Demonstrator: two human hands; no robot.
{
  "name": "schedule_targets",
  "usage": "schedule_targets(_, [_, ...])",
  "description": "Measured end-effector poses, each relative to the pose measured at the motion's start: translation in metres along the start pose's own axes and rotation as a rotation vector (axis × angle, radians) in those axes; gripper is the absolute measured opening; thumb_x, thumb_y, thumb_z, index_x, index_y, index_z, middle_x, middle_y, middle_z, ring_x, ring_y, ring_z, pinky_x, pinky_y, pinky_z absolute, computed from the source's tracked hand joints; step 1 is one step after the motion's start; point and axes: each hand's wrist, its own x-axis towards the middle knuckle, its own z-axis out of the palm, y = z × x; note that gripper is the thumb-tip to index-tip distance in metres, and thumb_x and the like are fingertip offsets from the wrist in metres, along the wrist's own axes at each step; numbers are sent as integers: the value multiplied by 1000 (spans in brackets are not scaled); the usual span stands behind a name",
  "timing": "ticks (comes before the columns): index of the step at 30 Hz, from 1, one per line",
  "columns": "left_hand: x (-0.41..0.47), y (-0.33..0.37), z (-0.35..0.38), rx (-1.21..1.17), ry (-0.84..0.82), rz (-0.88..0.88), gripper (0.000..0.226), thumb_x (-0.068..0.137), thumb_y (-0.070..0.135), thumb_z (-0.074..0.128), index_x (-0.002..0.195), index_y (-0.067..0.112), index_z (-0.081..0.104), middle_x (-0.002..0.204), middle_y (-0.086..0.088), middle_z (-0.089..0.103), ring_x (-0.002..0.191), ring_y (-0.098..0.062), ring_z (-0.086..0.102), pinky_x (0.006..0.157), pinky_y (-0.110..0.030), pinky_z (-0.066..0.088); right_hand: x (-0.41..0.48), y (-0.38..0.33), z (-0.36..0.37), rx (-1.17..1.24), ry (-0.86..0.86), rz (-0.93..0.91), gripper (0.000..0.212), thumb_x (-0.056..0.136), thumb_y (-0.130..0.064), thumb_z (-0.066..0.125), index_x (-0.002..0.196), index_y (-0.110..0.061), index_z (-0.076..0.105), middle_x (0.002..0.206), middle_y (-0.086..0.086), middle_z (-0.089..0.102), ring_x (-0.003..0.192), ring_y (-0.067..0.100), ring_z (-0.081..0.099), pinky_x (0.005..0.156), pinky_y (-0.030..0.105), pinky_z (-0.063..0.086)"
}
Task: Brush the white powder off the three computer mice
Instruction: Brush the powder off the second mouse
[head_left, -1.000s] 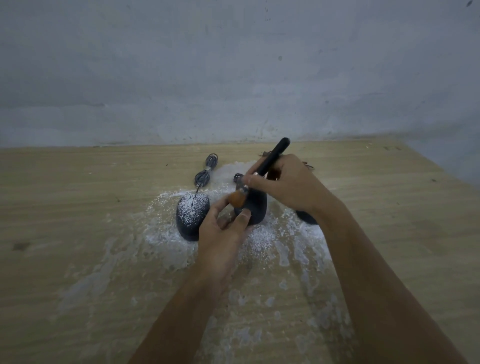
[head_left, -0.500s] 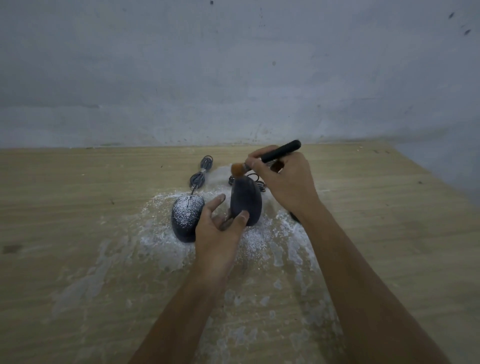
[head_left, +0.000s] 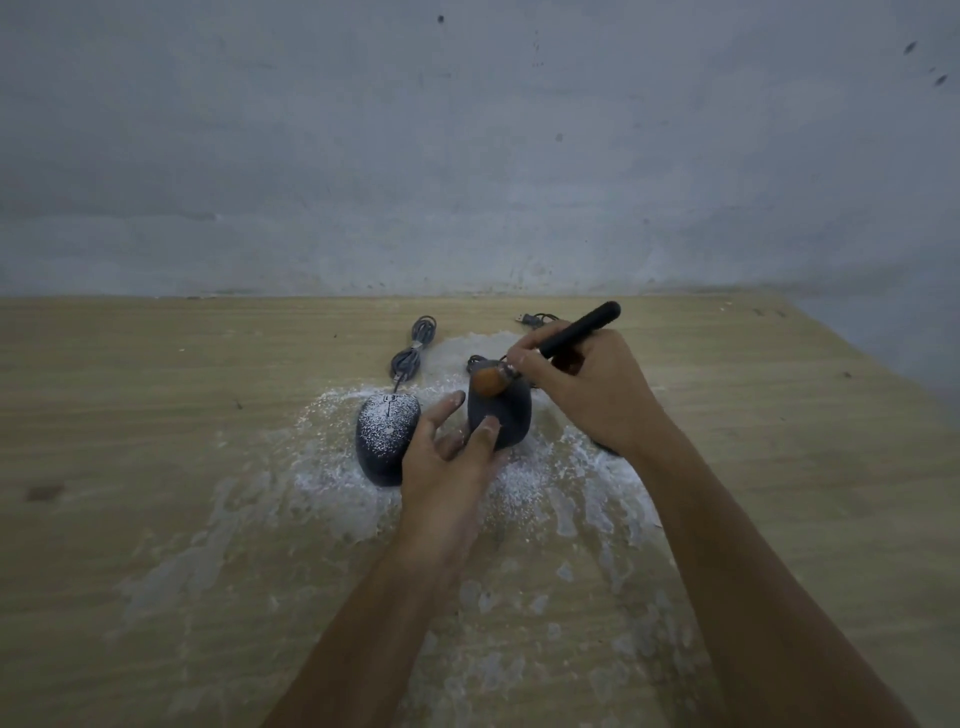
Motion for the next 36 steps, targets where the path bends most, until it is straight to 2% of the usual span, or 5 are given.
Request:
schedule_targets(15, [-2, 10, 1, -270, 37, -169, 31, 105, 19, 45, 132, 14, 60, 123, -16, 65, 105, -27, 71, 90, -39, 59, -13, -5, -4, 40, -81, -47, 9, 94, -18, 71, 85, -21, 75, 65, -12, 69, 51, 1, 53, 51, 12, 40])
schedule_targets(21, [-1, 7, 1, -243, 31, -152, 20, 104, 22, 49, 106, 18, 68, 103, -8, 74, 95, -23, 75, 81, -34, 62, -16, -4, -7, 31, -112, -31, 10, 94, -20, 71, 85, -24, 75, 61, -8, 66, 49, 4, 50, 49, 17, 41])
schedule_targets(27, [-1, 6, 3, -226, 29, -108, 25, 105, 19, 46, 122, 15, 64, 96, -7, 78, 96, -25, 75, 84, -36, 61, -15, -4, -3, -3, -244, -33, 7, 93, -24, 73, 87, -24, 77, 69, 2, 72, 52, 4, 53, 51, 19, 43])
schedule_targets(32, [2, 4, 4, -177, 38, -101, 31, 106, 19, 43, 132, 16, 60, 111, -5, 67, 106, -24, 68, 91, -37, 57, -6, -5, 7, -19, 78, -24, 10, 93, -26, 74, 94, -17, 77, 54, -15, 60, 44, 4, 48, 46, 15, 35])
schedule_targets(36, [5, -1, 3, -124, 28, -84, 33, 104, 14, 46, 134, 18, 57, 118, -9, 70, 106, -23, 71, 94, -38, 57, -10, 1, 1, -42, -82, 9, 11, 93, -30, 72, 89, -22, 78, 51, -4, 55, 41, 5, 41, 43, 17, 32])
